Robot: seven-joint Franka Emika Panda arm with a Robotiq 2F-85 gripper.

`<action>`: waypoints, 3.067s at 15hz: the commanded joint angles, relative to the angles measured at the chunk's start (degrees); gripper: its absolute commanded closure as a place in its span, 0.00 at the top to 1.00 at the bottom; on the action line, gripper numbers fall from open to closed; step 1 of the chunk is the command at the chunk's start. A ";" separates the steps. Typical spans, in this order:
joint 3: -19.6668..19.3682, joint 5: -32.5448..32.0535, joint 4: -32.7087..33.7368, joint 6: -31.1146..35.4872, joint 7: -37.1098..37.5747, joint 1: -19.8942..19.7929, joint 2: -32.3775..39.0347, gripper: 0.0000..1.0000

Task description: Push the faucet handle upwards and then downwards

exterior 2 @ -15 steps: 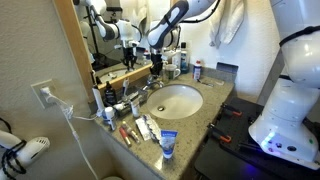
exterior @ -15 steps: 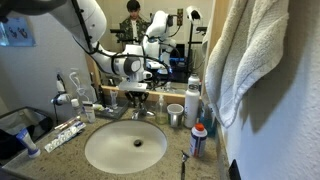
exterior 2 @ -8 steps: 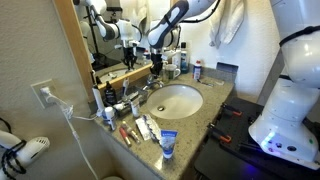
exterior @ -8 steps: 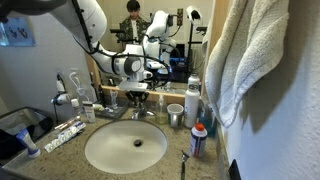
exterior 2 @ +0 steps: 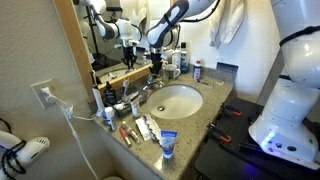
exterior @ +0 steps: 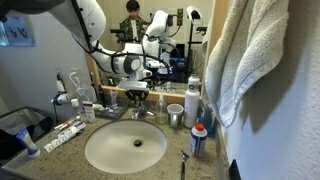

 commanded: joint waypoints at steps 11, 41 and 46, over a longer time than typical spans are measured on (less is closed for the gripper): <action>1.28 -1.10 1.90 0.59 -0.77 1.23 -4.10 0.07; 0.88 1.75 -6.55 2.78 -0.02 -0.88 -5.98 0.07; 1.14 3.55 -10.97 5.87 -0.13 -1.78 -6.94 0.07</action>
